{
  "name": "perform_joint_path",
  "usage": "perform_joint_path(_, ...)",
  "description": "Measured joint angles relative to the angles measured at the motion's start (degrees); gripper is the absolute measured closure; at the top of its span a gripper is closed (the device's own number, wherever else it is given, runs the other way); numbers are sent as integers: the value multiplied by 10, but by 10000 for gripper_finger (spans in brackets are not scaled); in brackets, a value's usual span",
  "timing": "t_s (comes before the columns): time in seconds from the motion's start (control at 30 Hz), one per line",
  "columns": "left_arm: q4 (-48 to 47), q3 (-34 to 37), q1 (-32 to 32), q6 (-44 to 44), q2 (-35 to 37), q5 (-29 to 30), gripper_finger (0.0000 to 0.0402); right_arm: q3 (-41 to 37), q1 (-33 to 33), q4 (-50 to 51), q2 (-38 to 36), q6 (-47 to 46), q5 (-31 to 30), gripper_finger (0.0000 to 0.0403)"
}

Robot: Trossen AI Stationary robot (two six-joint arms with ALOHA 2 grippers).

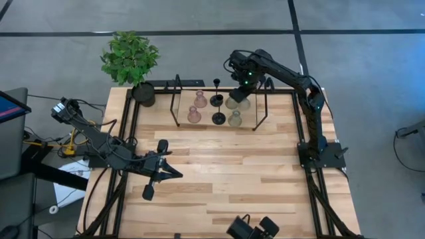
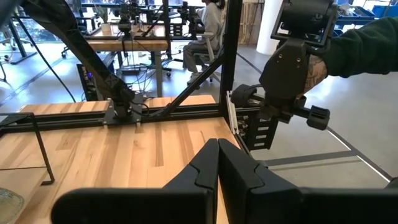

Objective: Pick & Place candle stick holders
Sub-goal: Put the green candle holder on the shelf

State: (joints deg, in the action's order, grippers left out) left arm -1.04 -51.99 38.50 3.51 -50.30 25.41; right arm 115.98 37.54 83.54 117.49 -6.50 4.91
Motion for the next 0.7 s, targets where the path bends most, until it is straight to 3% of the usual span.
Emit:
perform_joint_path(0.17, 0, 0, 0, 0, 0, 0, 392, 0, -3, 7, 19, 0, -39, 388)
perform_joint_path(0.6, 0, 0, 0, 4, 0, -1, 392, 1, -8, 2, 51, 21, -33, 388)
perform_joint_path(0.7, 0, 0, 0, 4, 0, 0, 392, 1, -8, 7, 52, 25, -34, 365)
